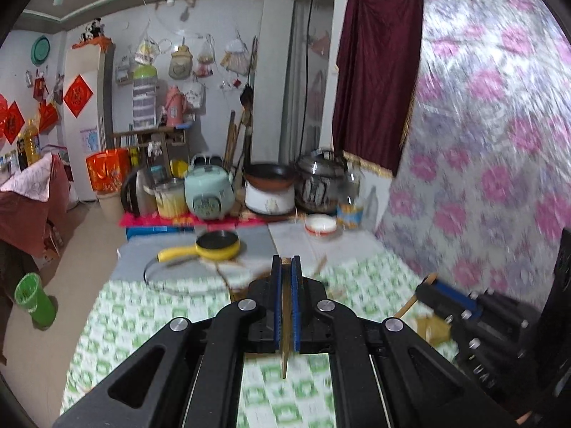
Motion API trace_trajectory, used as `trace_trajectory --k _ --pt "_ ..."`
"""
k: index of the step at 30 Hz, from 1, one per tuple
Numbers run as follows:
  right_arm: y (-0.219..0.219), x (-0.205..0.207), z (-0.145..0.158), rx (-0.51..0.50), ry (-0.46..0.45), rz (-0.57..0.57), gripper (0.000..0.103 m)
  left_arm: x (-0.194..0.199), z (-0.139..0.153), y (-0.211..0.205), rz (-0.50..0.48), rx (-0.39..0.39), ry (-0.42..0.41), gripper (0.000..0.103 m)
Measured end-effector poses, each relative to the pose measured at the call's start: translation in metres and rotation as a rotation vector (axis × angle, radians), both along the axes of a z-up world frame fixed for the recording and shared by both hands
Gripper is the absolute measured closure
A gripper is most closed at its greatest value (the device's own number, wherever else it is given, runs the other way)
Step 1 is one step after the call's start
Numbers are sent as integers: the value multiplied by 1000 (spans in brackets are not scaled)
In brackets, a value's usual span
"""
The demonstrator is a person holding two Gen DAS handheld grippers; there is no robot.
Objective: Organize utensils
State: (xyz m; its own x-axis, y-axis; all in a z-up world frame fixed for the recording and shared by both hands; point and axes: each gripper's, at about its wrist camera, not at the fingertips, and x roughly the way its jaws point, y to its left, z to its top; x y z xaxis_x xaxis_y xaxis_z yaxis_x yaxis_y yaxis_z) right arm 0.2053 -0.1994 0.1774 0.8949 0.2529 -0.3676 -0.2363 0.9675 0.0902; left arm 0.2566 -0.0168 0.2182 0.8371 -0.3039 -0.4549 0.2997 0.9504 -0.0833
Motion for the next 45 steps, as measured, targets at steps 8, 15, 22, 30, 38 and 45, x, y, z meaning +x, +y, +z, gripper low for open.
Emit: trace_trajectory --k 8,15,22,30,38,45 --pt "10 78 21 34 -37 -35 96 67 26 -2 45 -29 -73 98" --pt "22 135 -26 -5 26 -41 96 123 -47 6 26 -53 61 97" --pt "15 148 -54 3 107 -32 92 127 -82 22 73 -53 114 53" --pt "15 97 -15 0 20 -31 86 70 -38 34 114 -59 18 31" --pt "11 24 13 13 -65 -43 66 -7 -9 43 161 -66 -69 14" --pt "9 -32 23 6 -146 -62 49 -65 3 44 191 -57 -147 7"
